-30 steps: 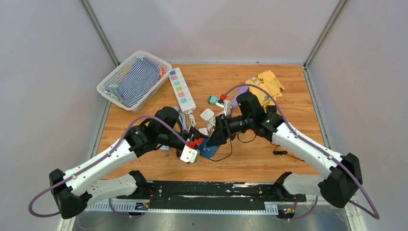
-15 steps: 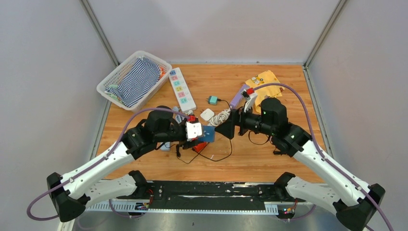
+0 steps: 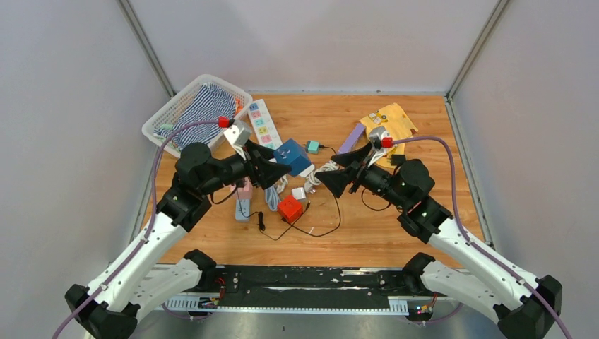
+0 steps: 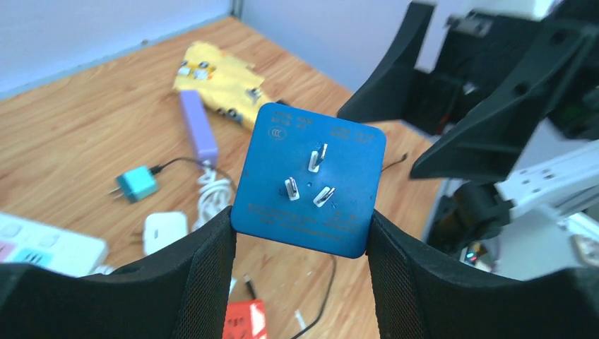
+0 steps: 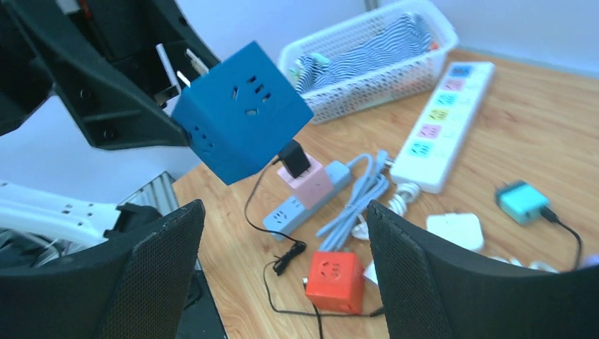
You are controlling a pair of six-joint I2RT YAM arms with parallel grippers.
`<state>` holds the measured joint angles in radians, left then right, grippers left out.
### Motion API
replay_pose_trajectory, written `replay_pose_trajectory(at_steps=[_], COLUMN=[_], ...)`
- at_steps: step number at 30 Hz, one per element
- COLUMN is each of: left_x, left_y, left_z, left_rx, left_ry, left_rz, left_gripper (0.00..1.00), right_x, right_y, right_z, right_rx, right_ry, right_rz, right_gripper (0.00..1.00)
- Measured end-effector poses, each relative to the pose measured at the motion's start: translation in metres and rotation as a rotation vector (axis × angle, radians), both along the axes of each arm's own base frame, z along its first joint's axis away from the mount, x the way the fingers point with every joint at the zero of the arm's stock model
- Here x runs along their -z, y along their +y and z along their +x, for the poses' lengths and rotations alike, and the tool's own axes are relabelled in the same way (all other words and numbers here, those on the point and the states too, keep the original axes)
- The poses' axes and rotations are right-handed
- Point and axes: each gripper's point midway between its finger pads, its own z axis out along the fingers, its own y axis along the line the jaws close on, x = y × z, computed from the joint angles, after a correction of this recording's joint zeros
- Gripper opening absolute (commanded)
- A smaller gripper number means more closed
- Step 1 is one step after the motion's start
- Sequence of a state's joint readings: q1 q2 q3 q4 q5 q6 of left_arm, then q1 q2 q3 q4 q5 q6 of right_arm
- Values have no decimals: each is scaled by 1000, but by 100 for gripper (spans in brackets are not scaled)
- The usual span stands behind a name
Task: Insert the plug
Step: Pick up the plug from the center of the board.
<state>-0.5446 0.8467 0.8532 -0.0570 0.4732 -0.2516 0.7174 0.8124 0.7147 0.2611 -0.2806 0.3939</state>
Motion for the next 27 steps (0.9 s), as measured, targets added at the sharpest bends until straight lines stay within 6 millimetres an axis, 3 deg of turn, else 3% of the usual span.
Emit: replay_pose_trajectory(at_steps=[4, 9, 17, 27], left_x=[-31, -54, -94, -115], left_y=[-3, -7, -19, -30], left_z=[-11, -19, -39, -53], left_rx=[23, 54, 153, 240], left_ry=[21, 72, 107, 83], left_rz=[-121, -233, -415, -532], left_gripper=[0, 0, 0, 0], right_x=[-11, -39, -59, -76], right_y=[10, 19, 28, 31], right_z=[-10, -22, -24, -29], right_rx=[-86, -175, -223, -267], right_ry=[-72, -158, -197, -188], right_rz=[66, 177, 275, 366], right_gripper=[88, 91, 88, 88])
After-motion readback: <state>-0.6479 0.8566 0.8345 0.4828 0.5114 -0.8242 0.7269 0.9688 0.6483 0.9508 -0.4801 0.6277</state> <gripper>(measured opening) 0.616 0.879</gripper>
